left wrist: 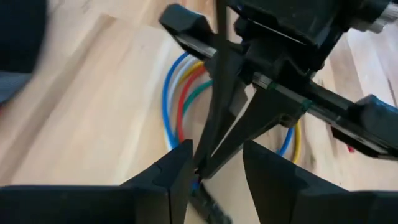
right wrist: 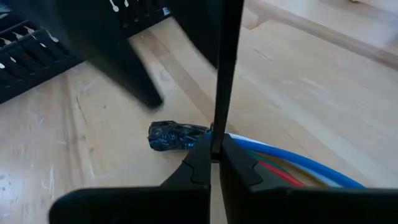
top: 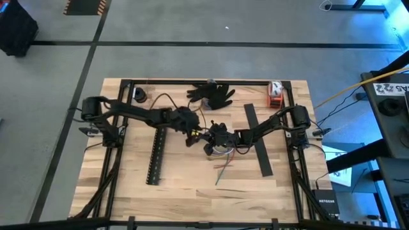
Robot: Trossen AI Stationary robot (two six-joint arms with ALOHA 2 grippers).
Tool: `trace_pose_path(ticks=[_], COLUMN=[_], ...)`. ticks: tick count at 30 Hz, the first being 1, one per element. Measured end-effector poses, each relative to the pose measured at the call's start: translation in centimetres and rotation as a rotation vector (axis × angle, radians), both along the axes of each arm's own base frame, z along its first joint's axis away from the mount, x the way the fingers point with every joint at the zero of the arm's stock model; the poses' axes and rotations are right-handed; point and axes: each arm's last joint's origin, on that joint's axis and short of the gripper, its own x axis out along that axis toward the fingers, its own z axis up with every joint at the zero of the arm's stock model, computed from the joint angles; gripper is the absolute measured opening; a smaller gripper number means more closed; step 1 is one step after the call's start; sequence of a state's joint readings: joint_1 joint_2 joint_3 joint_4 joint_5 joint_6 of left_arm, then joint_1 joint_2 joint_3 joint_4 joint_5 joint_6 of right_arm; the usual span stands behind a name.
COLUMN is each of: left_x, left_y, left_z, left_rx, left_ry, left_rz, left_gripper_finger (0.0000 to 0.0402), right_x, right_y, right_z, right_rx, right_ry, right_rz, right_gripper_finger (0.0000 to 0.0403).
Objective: Ziptie cables
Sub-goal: Wrap the cable wires together using the black zip tie
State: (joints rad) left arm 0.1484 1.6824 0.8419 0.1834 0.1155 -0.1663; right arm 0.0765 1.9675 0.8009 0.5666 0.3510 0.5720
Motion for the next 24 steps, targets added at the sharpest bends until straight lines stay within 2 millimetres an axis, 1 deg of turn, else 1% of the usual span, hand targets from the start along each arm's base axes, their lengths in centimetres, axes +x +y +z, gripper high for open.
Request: trace_pose_path(ticks=[3,7,11,13,14,16,17,18,22,24], left_x=[0.4,1.0,1.2,1.3,1.4,1.5,1.5,1.5,1.4,1.3], left_y=[0.1,0.2,0.4,0.5,0.5,0.2,0.1,0.0,0.0,0.2], left_z=[-0.9,-1.4,-2.4,-2.7,-2.9,-3.1,-3.1,-3.0,-1.7,-0.3], left_rx=[-0.029,-0.057,-0.018,-0.010,-0.008,-0.001,0.004,0.007,-0.016,-0.034], left_ry=[0.003,-0.030,-0.016,-0.016,-0.012,-0.009,-0.009,-0.014,-0.036,-0.074], left_rz=[0.031,0.063,0.126,0.130,0.129,0.116,0.108,0.106,0.126,0.148], left_gripper_finger=[0.0131,0.0130,0.0125,0.0110,0.0097,0.0055,0.0031,0.0016,0.0002,0.0001], right_x=[0.0,0.0,0.0,0.0,0.0,0.0,0.0,0.1,0.6,0.9], right_y=[0.0,0.0,0.0,0.0,0.0,0.0,0.0,0.0,0.0,0.0], right_z=[0.0,0.0,0.1,0.1,0.1,0.0,0.1,0.1,0.6,1.0], right_rx=[0.000,-0.003,-0.002,-0.006,-0.006,-0.006,-0.007,-0.008,-0.015,-0.020], right_ry=[0.000,-0.002,-0.008,-0.008,-0.007,-0.003,-0.003,-0.005,-0.027,-0.053], right_rz=[0.000,-0.003,-0.006,-0.013,-0.013,-0.013,-0.013,-0.015,-0.025,-0.034], right_gripper_finger=[0.0008,0.0008,0.0008,0.0008,0.0008,0.0011,0.0015,0.0019,0.0037,0.0037])
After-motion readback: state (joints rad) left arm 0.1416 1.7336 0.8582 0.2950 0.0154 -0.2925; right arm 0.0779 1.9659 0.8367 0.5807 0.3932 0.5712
